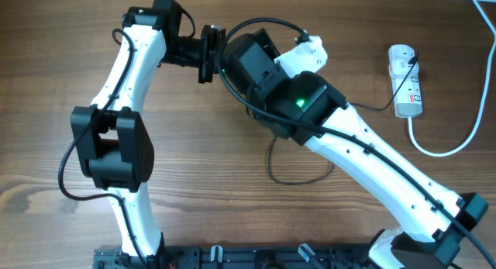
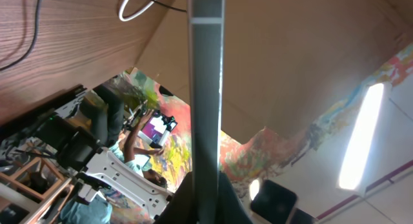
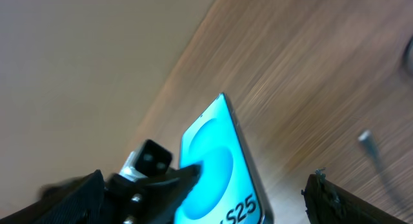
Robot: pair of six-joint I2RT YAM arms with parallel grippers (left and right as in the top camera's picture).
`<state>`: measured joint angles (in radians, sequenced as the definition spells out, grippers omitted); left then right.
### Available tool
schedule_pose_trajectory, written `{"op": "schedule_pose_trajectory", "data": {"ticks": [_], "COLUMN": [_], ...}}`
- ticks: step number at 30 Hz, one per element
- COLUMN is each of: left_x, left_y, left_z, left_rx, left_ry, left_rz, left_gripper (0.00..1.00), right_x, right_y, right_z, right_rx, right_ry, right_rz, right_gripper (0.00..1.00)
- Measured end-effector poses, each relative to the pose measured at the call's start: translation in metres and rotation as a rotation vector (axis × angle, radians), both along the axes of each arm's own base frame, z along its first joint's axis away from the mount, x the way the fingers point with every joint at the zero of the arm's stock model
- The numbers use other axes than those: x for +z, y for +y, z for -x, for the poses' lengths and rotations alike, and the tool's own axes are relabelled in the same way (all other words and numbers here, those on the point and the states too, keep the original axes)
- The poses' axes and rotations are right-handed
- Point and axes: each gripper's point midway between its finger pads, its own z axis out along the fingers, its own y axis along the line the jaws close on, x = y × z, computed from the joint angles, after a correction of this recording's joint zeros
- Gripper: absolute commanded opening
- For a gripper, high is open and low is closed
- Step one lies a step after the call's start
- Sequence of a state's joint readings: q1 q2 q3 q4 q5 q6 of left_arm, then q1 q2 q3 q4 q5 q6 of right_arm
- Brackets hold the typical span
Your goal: Plug charger to phone and switch on socket
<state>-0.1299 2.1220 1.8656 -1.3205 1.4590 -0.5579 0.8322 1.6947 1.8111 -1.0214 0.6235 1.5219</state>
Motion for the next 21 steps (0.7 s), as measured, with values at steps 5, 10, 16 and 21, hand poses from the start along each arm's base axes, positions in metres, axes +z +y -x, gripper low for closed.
{"op": "schedule_pose_trajectory", "data": {"ticks": [5,10,16,21], "left_x": [-0.013,-0.036,-0.075,-0.107], "left_y": [0.003,0.019,0.055,0.085], "left_z": [-0.001,-0.007,-0.016,-0.013], "left_rx": [0.002,0.025,0.067,0.057], "left_ry": [-0.013,-0.028,-0.047,-0.047], "left_rz": [-0.076,-0.212,-0.468,-0.714], "left_gripper": [0.04,0.04,0.04,0.04], "right_x": [-0.019,-0.04,-0.075,-0.123], "right_y": [-0.041,-0.093,-0.125,-0.112], "right_z": [-0.001,-0.007,0.001,0.01], "right_rx": [0.135,0.238,0.311,0.391], "right_ry": [0.135,0.318,0.464,0.533], "right_rz": [0.264,0.355,0.411,0.371], "right_gripper": [1.0,1.0,1.0,1.0]}}
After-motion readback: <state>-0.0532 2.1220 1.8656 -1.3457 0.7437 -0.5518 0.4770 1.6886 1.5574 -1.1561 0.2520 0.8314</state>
